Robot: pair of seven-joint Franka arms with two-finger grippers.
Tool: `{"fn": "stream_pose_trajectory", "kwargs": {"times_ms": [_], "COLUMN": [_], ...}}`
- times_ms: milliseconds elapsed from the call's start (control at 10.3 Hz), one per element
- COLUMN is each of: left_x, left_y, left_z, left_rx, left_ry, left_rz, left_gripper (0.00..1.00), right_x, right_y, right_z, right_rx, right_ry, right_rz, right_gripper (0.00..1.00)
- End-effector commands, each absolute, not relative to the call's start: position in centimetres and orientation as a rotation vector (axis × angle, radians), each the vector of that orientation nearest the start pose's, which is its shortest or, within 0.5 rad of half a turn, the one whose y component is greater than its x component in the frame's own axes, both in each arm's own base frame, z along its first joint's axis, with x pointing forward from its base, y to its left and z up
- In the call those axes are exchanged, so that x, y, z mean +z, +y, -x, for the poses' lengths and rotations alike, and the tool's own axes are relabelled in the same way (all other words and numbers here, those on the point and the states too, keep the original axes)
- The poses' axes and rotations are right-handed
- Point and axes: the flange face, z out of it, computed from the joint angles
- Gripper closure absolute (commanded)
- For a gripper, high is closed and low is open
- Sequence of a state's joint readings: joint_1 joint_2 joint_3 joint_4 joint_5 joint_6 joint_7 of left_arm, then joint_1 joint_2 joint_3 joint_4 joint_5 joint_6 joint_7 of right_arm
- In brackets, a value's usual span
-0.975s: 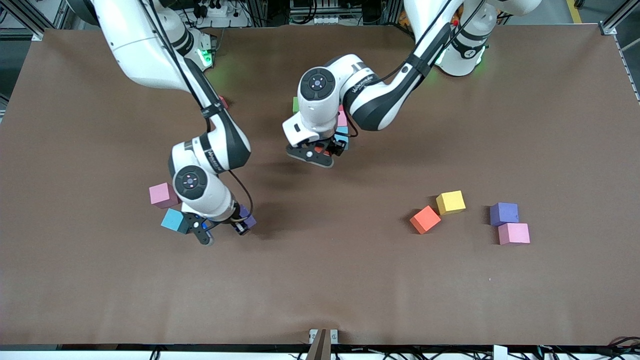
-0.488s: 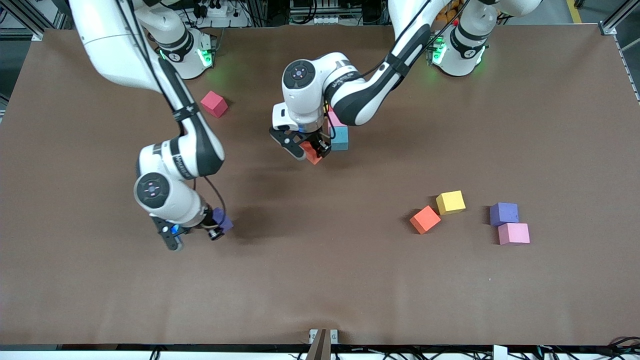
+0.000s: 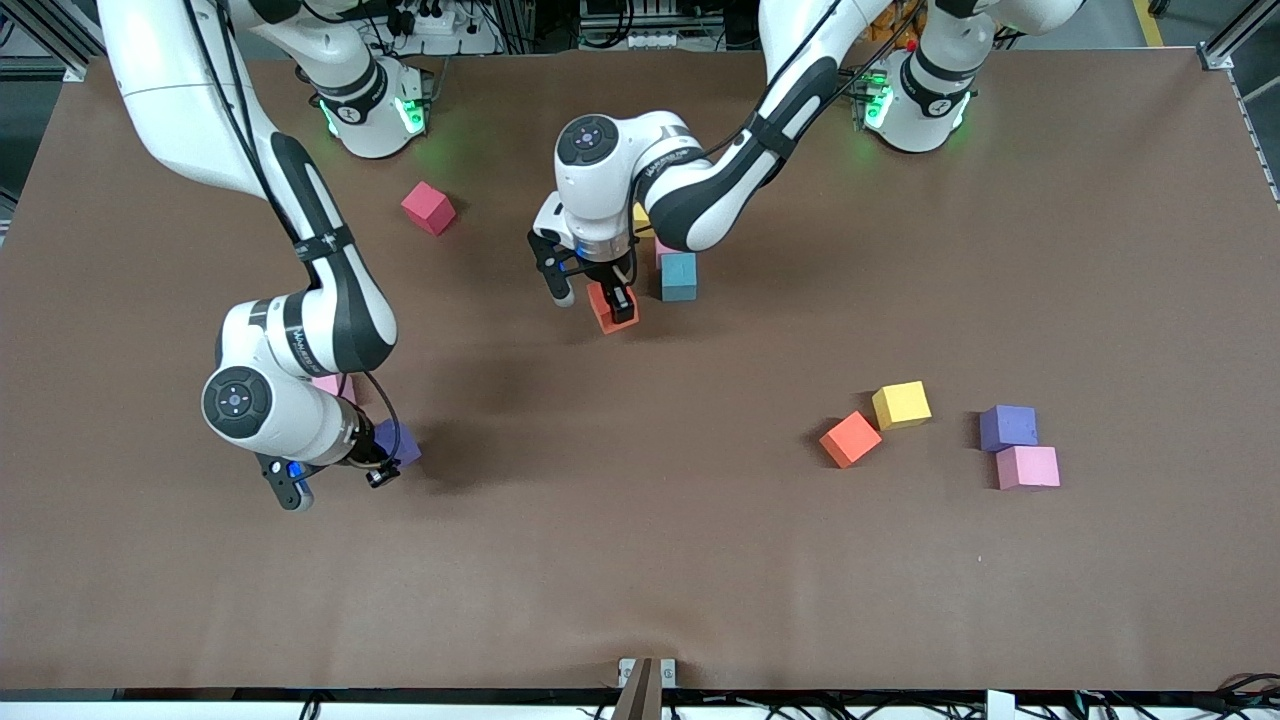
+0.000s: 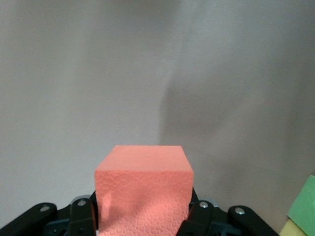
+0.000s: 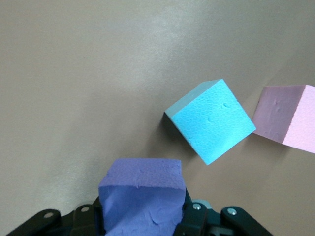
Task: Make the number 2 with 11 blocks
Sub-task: 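Lower the orange cube onto the cyan cube while the right gripper lifts blue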
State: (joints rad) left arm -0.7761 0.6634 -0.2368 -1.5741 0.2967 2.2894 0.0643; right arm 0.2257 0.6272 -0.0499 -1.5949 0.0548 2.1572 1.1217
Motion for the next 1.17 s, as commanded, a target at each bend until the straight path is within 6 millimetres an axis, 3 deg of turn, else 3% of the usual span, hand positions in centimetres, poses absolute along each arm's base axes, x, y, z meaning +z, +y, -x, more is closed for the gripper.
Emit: {"fn": "stream_pose_trajectory", "kwargs": {"times_ms": [0,98,390,878,1073], "left_x": [25.2,24.7,24.2,23.7,23.5], "left_y": [-57.8,-57.8,-56.2,-54.5,-54.3], "left_z": [-38.9,-37.9,-37.4,-37.9,-37.5], "left_rx": [-0.204,-0.179,-0.139,-0.103,-0.097], "left_ry": [1.865,1.897,2.015,2.213,2.251], "left_rz": [2.471,2.452,2.362,2.281,2.272], "left_gripper": [0.93,0.93,0.93,0.93,0.93], "right_x": [26.9,27.0,27.2,26.3,26.1], "right_y": [13.1,12.9,13.9,24.2,26.6], "right_z": [-67.3,-67.5,-67.7,-64.0,-62.6], "right_rx": [0.098,0.092,0.058,0.099,0.111], "right_ry": [1.434,1.416,1.299,1.088,1.038], "right_rz": [2.812,2.815,2.851,2.952,2.979], "right_gripper": [1.00,1.00,1.00,1.00,1.00]}}
